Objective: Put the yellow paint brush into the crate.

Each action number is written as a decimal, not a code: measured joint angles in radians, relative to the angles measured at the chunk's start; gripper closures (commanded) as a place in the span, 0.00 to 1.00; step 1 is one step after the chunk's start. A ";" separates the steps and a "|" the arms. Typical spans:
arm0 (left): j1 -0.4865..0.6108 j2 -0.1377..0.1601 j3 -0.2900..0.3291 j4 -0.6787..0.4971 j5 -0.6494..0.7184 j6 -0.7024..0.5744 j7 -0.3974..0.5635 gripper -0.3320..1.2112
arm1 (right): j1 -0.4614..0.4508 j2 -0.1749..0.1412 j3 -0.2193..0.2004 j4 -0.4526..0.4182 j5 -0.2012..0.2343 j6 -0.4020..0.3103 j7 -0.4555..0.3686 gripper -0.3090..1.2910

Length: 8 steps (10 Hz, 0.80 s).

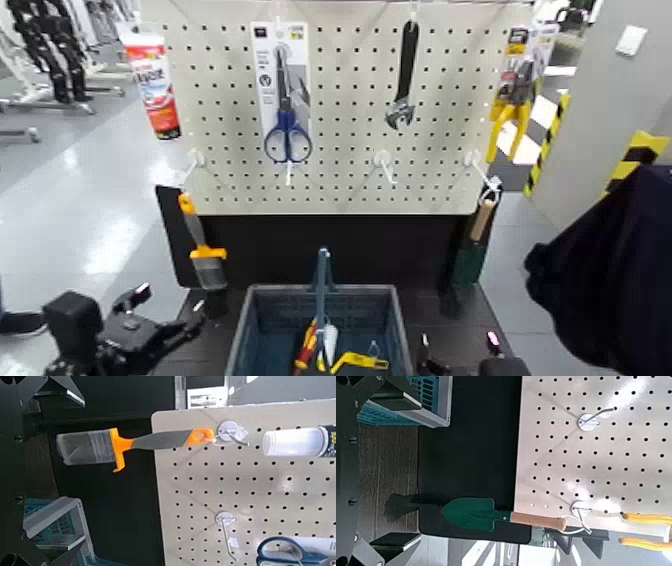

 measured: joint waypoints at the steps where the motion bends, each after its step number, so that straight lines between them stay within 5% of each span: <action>1: -0.026 0.023 0.017 0.024 0.020 0.007 -0.027 0.30 | -0.002 0.000 0.002 0.001 0.000 0.001 0.000 0.28; 8: -0.256 0.190 0.001 0.261 0.102 0.038 -0.202 0.30 | -0.013 -0.003 0.013 0.007 -0.002 0.006 0.005 0.28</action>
